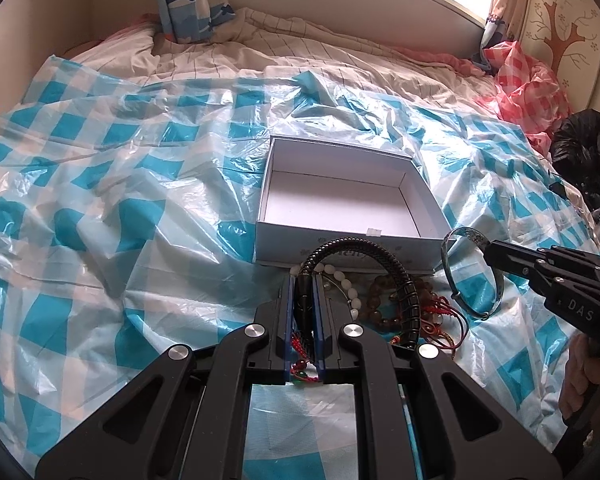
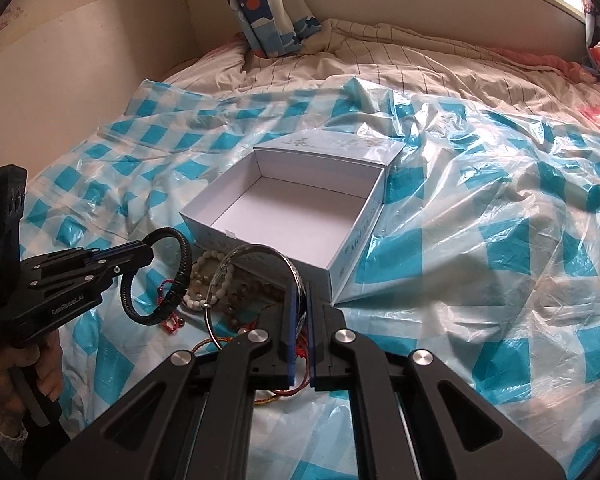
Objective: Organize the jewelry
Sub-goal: 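Grasp the black cord bracelet with the left tool while the right tool grasps the silver bangle, then lift the black bracelet with the left tool while the right tool lifts the silver bangle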
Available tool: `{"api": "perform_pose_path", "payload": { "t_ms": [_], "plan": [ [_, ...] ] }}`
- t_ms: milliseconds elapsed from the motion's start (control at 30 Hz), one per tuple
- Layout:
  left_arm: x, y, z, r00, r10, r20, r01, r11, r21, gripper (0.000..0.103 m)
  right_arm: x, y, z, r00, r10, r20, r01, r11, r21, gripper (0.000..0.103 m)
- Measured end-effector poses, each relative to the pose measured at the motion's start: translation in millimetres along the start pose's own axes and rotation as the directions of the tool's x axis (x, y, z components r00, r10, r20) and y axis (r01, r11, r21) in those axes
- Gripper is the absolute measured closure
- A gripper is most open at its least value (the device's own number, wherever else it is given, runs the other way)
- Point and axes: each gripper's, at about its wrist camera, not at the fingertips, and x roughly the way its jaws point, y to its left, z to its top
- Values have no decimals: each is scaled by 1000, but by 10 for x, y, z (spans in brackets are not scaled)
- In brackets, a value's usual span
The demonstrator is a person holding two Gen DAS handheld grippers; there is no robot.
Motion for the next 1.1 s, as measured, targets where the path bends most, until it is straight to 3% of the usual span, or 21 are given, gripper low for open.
{"api": "perform_pose_path", "payload": {
  "t_ms": [900,1000,1067,1100],
  "plan": [
    [-82,-35,58,999,23,24,-23,999,23,95,4,-10,-25,1000,4,3,-4,1000,0,98],
    [-56,-32,54,1000,24,17,-25,999,26,95,51,47,-21,1000,4,-16,-4,1000,-4,98],
    [54,-17,38,999,34,-25,-33,999,29,94,176,71,-52,997,-1,-80,1,1000,-6,97],
    [109,9,21,998,44,-40,-43,999,21,93,226,54,-80,995,-18,-101,18,1000,0,91]
  ]
}}
